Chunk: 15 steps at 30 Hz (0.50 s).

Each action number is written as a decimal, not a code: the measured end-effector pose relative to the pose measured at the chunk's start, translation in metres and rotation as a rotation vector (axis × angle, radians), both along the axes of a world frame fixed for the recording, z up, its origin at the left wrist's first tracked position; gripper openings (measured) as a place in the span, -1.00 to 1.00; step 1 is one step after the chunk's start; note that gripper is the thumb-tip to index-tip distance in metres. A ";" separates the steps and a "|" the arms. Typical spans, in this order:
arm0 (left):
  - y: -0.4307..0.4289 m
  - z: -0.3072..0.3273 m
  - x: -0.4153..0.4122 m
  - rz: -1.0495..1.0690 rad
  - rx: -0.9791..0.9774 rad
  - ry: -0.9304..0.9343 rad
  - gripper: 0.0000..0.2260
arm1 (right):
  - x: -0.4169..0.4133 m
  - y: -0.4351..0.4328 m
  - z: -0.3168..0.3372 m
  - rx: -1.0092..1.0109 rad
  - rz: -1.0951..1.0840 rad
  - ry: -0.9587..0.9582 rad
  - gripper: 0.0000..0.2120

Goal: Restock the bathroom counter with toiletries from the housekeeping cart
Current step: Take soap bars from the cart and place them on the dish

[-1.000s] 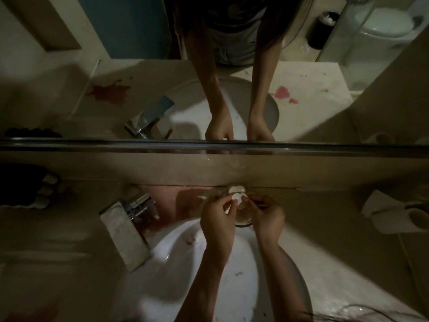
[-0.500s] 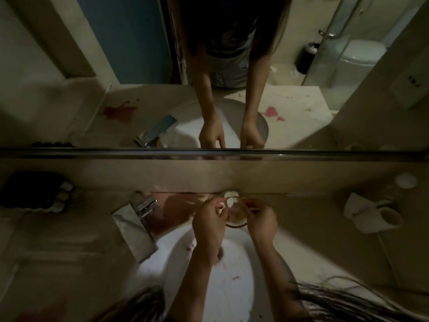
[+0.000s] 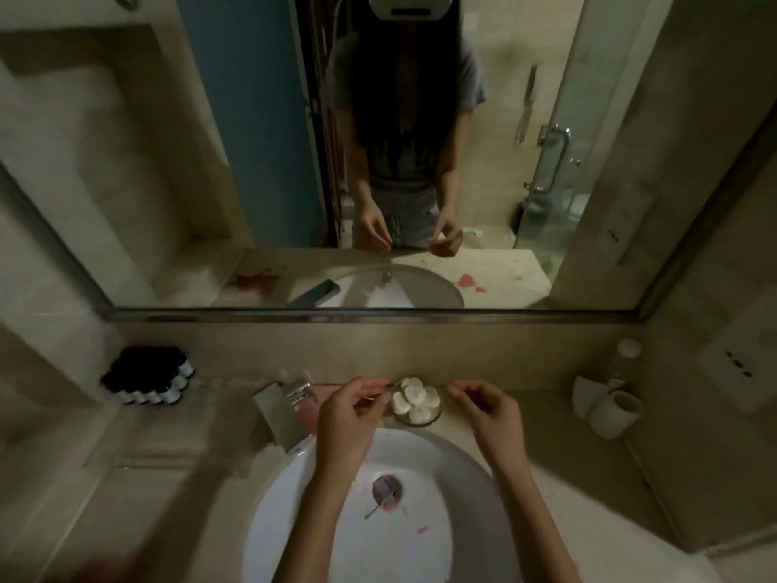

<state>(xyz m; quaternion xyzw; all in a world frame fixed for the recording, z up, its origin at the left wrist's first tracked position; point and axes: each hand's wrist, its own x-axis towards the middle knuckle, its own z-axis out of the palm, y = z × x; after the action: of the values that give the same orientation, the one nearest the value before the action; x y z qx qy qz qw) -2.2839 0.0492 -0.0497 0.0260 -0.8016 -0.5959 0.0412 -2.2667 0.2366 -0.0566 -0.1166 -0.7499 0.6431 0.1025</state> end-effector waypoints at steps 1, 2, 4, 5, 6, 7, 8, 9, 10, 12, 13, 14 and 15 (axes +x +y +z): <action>-0.003 0.006 0.010 -0.002 0.031 0.012 -0.82 | 0.011 0.001 0.010 -0.031 0.005 0.032 -0.92; -0.006 0.010 0.019 -0.001 0.062 0.023 -0.83 | 0.022 0.002 0.019 -0.060 0.006 0.063 -0.92; -0.013 0.017 0.039 -0.006 0.107 0.048 -0.87 | 0.042 0.003 0.032 -0.101 0.011 0.117 -0.92; -0.016 0.020 0.050 -0.019 0.112 0.057 -0.86 | 0.052 0.003 0.036 -0.122 0.015 0.132 -0.92; -0.019 0.021 0.059 -0.029 0.112 0.054 -0.86 | 0.060 0.003 0.039 -0.138 0.018 0.141 -0.92; -0.022 0.021 0.067 -0.034 0.115 0.043 -0.85 | 0.068 0.003 0.041 -0.148 0.018 0.148 -0.93; -0.024 0.020 0.074 -0.031 0.112 0.029 -0.85 | 0.075 0.001 0.042 -0.150 0.019 0.152 -0.93; -0.027 0.018 0.080 -0.021 0.102 0.020 -0.85 | 0.081 0.000 0.042 -0.147 0.024 0.153 -0.93; -0.029 0.018 0.087 -0.008 0.087 0.017 -0.86 | 0.086 -0.003 0.043 -0.136 0.031 0.149 -0.93; -0.033 0.020 0.100 0.016 0.060 0.028 -0.82 | 0.096 -0.009 0.044 -0.107 0.055 0.136 -0.93; -0.035 0.021 0.108 0.025 0.031 0.034 -0.79 | 0.100 -0.012 0.044 -0.088 0.073 0.125 -0.93; -0.038 0.023 0.116 0.030 -0.012 0.034 -0.77 | 0.105 -0.016 0.045 -0.060 0.094 0.109 -0.93; -0.041 0.025 0.126 0.034 -0.064 0.035 -0.75 | 0.110 -0.020 0.044 -0.022 0.116 0.093 -0.93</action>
<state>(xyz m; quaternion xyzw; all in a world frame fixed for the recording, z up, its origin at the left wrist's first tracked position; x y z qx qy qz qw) -2.1581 0.0081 -0.0250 0.0275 -0.8188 -0.5695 0.0661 -2.1565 0.2163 -0.0124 -0.0444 -0.7428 0.6608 0.0984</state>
